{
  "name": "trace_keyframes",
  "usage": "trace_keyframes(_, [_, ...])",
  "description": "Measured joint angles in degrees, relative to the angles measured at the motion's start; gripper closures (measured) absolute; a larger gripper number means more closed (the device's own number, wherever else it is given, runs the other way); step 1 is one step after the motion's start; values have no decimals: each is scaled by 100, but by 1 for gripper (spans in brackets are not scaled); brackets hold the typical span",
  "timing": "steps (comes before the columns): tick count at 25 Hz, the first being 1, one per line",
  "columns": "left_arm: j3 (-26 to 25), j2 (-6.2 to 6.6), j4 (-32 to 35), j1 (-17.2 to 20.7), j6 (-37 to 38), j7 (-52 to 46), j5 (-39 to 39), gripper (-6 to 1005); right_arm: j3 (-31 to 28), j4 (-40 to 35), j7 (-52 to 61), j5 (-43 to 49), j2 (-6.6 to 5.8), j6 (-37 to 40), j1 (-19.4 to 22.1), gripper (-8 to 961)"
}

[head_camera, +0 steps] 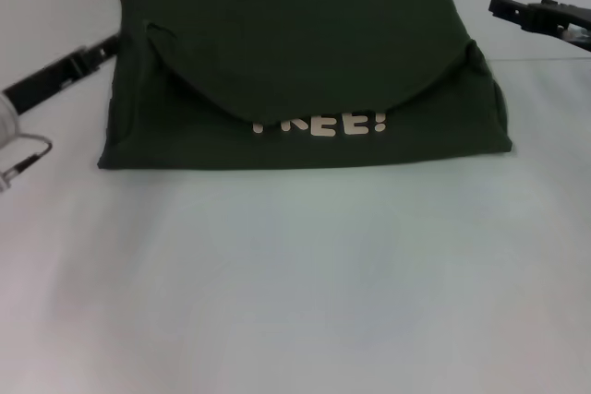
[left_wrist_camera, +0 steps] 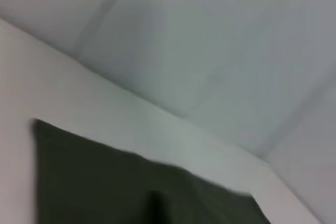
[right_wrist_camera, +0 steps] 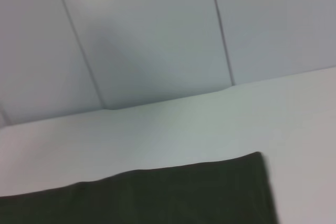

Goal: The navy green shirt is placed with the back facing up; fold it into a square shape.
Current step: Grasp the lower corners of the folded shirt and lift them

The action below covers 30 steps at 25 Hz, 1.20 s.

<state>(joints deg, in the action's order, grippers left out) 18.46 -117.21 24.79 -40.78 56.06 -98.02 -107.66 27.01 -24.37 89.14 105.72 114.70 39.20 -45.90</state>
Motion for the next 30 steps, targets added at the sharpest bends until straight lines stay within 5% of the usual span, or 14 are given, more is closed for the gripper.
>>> trace_keyframes(2, [222, -24, 248, 160, 327, 25, -242, 164, 13, -3, 1, -66, -76, 437, 205, 50])
trace_keyframes(9, [473, -3, 556, 172, 356, -79, -1379, 134, 193, -4, 0, -7, -210, 1374, 705, 40])
trace_keyframes(18, [776, 17, 784, 13, -252, -1083, -2289, 133, 765, -22, 368, 73, -669, 1682, 923, 42])
trace_keyframes(30, [965, -59, 567, 14, -665, -1086, -2601, 135, 778, -165, 437, 108, -696, 1771, 934, 44])
